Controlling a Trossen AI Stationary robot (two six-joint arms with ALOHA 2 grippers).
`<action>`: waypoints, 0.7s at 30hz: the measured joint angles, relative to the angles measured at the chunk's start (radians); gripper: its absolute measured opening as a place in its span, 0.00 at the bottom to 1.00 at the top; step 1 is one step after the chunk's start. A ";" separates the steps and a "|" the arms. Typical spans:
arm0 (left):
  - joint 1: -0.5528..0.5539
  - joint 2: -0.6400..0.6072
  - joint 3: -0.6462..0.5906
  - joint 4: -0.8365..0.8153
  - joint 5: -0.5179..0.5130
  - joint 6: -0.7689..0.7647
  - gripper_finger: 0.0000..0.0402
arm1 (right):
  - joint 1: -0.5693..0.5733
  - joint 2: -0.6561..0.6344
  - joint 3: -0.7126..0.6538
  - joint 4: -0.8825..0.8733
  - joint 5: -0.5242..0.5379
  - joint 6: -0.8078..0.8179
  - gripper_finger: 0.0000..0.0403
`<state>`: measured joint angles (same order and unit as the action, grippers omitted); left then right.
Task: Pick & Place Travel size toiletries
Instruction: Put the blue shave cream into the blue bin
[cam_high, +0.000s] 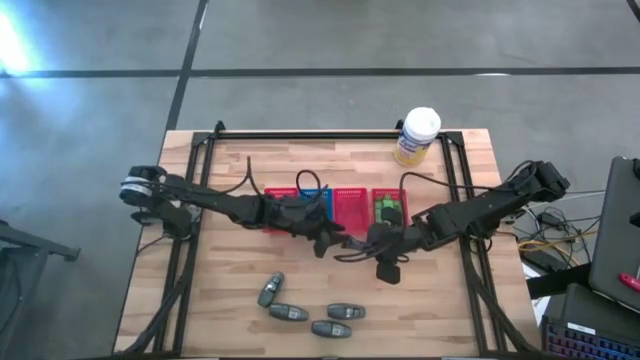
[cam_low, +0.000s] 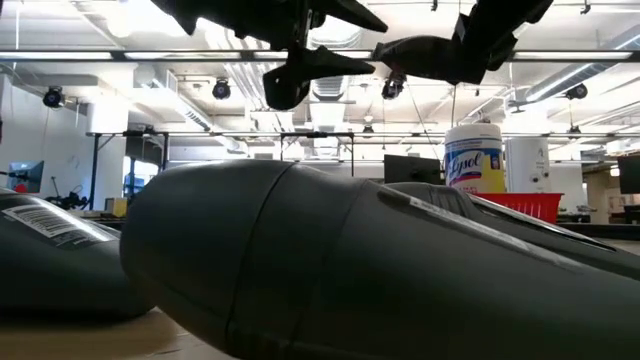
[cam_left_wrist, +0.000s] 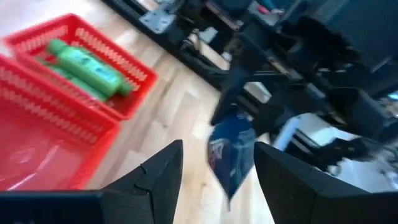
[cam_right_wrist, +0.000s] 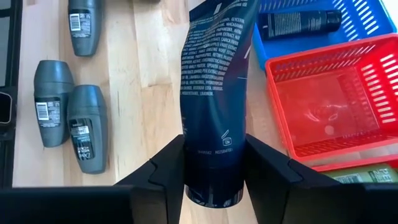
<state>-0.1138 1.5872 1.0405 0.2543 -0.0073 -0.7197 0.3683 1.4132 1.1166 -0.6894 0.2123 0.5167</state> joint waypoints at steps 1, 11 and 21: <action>0.003 0.000 0.000 0.013 0.022 0.000 0.50 | 0.000 0.000 0.001 0.000 0.000 0.000 0.33; 0.001 0.010 0.000 0.019 0.050 0.008 0.50 | -0.027 0.000 0.001 0.062 -0.001 -0.023 0.31; 0.001 0.010 0.000 0.033 0.047 0.036 0.50 | -0.053 0.000 0.002 0.119 -0.003 -0.022 0.34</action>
<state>-0.1127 1.5974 1.0409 0.2874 0.0399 -0.6841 0.3150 1.4132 1.1191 -0.5701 0.2092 0.4952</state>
